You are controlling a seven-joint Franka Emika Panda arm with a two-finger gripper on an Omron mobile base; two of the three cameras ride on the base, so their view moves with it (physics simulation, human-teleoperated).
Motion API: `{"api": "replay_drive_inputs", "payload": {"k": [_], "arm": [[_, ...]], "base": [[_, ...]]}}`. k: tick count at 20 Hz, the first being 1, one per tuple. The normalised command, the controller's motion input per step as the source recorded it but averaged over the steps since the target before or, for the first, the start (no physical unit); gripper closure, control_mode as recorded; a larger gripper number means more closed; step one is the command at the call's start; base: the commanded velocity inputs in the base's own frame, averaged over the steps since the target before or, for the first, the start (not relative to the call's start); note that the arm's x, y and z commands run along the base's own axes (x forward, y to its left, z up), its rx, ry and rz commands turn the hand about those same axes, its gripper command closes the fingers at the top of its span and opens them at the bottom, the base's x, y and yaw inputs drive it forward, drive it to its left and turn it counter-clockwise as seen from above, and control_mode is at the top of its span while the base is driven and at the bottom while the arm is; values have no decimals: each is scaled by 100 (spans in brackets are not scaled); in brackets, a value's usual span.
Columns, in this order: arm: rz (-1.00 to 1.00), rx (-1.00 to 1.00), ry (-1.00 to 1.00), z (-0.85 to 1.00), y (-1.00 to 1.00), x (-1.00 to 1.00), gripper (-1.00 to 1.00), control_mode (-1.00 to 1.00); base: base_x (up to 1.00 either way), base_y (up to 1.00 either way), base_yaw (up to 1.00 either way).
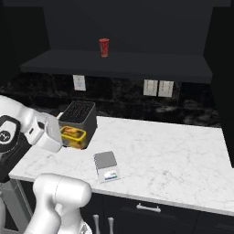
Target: Pick the canned food and place it on the digital scale for weighing, and close the cabinet.
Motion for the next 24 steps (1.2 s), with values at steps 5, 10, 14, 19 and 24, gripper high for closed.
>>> {"api": "replay_drive_inputs", "payload": {"k": [5,10,14,19,24], "arm": [[-3,-5,4,-72,2,51,100,-100],[-1,-2,0,-62,-12,41,100,-100],[0,0,0,-44,-11,47,100,-100],[0,0,-1,-32,-11,13,100,-100],[0,0,-1,-34,-17,14,100,-100]], "base": [[0,0,0],[0,0,0],[0,0,0],[0,0,0],[0,0,0]]}}
